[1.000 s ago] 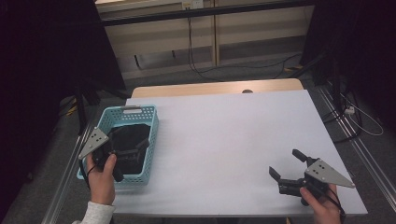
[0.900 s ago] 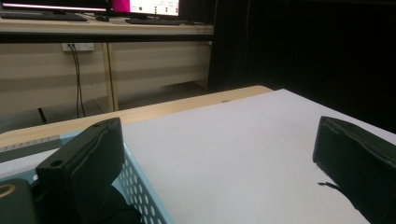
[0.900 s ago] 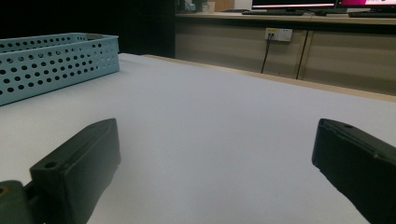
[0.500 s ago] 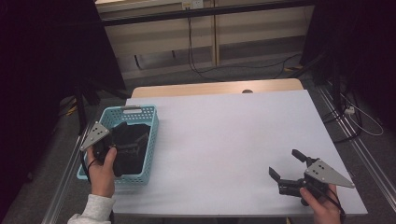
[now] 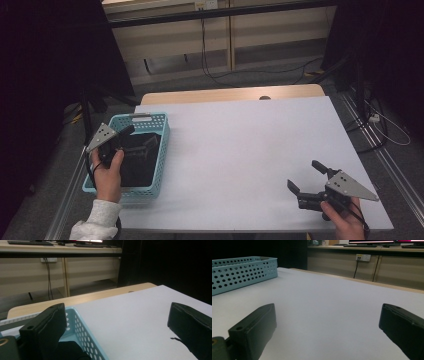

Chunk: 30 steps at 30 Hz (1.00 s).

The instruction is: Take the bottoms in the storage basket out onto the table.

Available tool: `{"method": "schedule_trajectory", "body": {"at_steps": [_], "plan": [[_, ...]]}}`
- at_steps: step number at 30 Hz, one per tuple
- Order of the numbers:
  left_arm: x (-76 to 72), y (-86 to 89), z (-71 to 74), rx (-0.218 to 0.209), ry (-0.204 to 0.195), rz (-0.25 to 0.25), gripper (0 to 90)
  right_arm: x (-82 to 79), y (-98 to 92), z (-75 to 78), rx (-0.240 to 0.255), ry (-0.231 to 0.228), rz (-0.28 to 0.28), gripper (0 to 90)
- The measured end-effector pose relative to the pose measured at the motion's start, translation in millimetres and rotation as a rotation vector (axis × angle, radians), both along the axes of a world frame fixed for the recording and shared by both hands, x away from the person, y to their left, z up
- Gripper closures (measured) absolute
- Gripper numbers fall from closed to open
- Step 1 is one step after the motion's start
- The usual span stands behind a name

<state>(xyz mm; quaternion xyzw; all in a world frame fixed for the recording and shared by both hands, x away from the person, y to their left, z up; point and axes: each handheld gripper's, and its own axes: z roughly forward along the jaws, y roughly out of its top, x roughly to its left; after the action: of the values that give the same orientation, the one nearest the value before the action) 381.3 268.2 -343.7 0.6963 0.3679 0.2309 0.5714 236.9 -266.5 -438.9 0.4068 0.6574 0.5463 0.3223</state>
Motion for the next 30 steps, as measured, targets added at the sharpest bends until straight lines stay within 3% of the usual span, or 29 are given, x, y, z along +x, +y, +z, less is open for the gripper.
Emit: {"method": "schedule_trajectory", "body": {"at_steps": [13,17,27,30], "plan": [[16.8,10.6,-4.1,0.009,0.040,0.028,2.3,-0.2,0.1,0.1,0.000,0.000,0.005,0.7],[20.2,10.4,-6.0,-0.005,0.046,0.009,2.4,0.0,0.2,0.1,-0.001,-0.001,0.005,0.7],[30.4,6.0,-5.3,0.056,0.060,-0.002,2.8,0.0,0.5,0.2,-0.001,-0.001,0.011,0.7],[34.3,7.7,-6.3,0.047,0.070,0.001,2.8,0.0,0.9,0.5,-0.001,0.001,0.012,0.7]]}}
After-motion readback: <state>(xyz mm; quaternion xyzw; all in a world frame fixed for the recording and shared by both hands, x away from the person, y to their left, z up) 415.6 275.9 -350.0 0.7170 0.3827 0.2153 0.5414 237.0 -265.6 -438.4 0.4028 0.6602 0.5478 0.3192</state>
